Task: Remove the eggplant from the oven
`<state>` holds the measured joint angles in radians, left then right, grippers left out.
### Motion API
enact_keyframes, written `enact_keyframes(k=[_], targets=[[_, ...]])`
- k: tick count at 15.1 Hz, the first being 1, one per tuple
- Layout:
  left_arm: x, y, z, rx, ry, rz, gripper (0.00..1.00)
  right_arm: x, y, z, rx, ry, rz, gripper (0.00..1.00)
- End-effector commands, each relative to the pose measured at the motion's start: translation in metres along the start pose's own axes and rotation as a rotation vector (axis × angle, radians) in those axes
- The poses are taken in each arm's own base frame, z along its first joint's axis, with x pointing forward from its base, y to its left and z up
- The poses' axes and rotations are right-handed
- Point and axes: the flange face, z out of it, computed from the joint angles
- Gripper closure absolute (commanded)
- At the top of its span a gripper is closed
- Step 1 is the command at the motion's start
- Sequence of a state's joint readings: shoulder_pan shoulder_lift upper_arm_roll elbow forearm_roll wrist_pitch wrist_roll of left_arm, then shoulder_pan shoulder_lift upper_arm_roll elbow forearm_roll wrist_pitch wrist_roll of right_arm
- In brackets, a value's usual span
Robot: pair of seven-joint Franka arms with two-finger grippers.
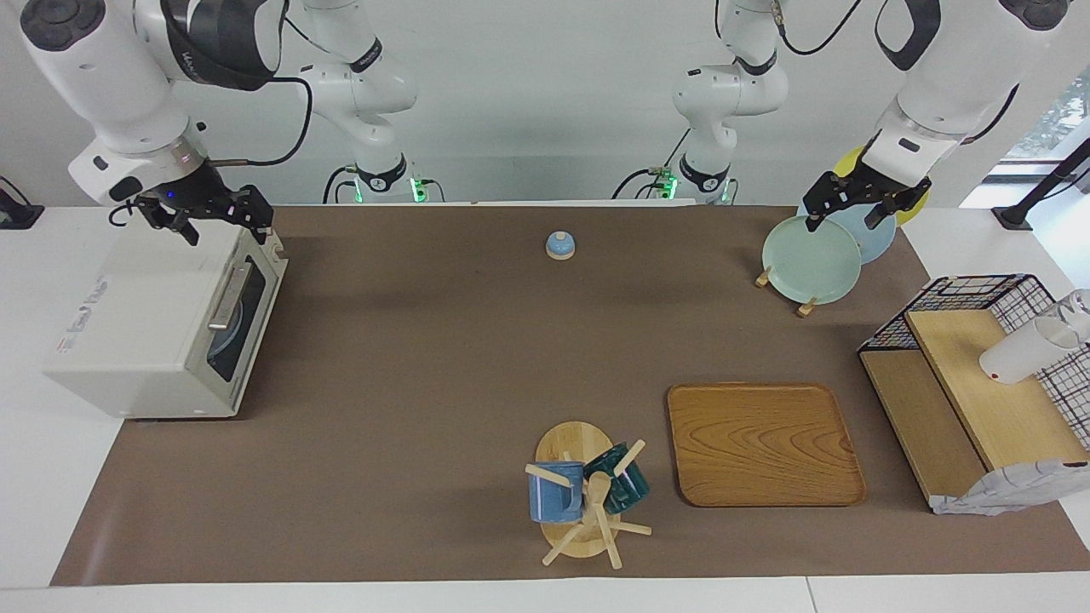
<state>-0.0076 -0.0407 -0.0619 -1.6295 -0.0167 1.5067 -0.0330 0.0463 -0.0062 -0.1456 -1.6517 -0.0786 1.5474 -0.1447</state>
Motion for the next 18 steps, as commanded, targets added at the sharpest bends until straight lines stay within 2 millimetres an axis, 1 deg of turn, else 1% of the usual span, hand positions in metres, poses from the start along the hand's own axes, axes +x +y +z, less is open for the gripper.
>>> enact_keyframes(k=[1, 2, 3, 4, 5, 6, 8, 9, 10, 11, 12, 14, 16, 18], targets=[[-0.004, -0.003, -0.003, 0.022, -0.003, 0.002, 0.0, -0.004, -0.001, 0.001, 0.021, 0.028, -0.003, 0.0], [-0.004, -0.003, -0.003, 0.022, -0.003, 0.002, 0.0, -0.003, -0.002, 0.004, 0.023, 0.029, -0.008, 0.0], [-0.004, -0.003, -0.003, 0.022, -0.003, 0.002, 0.0, 0.0, -0.002, 0.008, 0.024, 0.057, -0.012, 0.38], [-0.004, -0.003, -0.003, 0.022, -0.003, 0.0, 0.0, 0.0, -0.003, 0.016, 0.022, 0.082, -0.016, 0.79], [-0.004, -0.003, -0.003, 0.022, -0.003, 0.0, 0.0, -0.007, -0.001, 0.026, 0.026, 0.078, -0.013, 1.0], [-0.004, -0.003, -0.003, 0.022, -0.003, 0.002, 0.0, -0.012, 0.001, 0.035, 0.031, 0.068, 0.002, 1.0], [-0.004, -0.003, -0.003, 0.022, -0.003, 0.002, 0.0, -0.008, 0.008, 0.045, 0.027, 0.097, 0.036, 1.0], [-0.005, -0.003, -0.003, 0.022, -0.005, 0.002, 0.0, -0.004, 0.007, 0.054, 0.028, 0.084, 0.101, 1.0], [-0.004, -0.003, -0.003, 0.022, -0.003, 0.002, 0.0, 0.0, 0.01, 0.069, 0.03, 0.054, 0.203, 1.0], [-0.004, -0.003, -0.003, 0.022, -0.003, 0.002, 0.0, 0.0, 0.017, 0.079, 0.028, 0.038, 0.255, 1.0], [-0.004, -0.003, -0.003, 0.022, -0.003, 0.002, 0.0, 0.001, 0.028, 0.086, 0.019, 0.039, 0.271, 1.0], [-0.004, -0.003, -0.003, 0.022, -0.003, 0.002, 0.0, 0.001, 0.032, 0.097, 0.006, 0.027, 0.272, 1.0], [-0.004, -0.003, -0.003, 0.022, -0.003, 0.0, 0.0, 0.001, 0.032, 0.098, -0.036, 0.022, 0.236, 1.0], [-0.004, -0.003, -0.003, 0.022, -0.003, 0.0, 0.0, 0.002, 0.035, 0.101, -0.061, 0.035, 0.156, 1.0]])
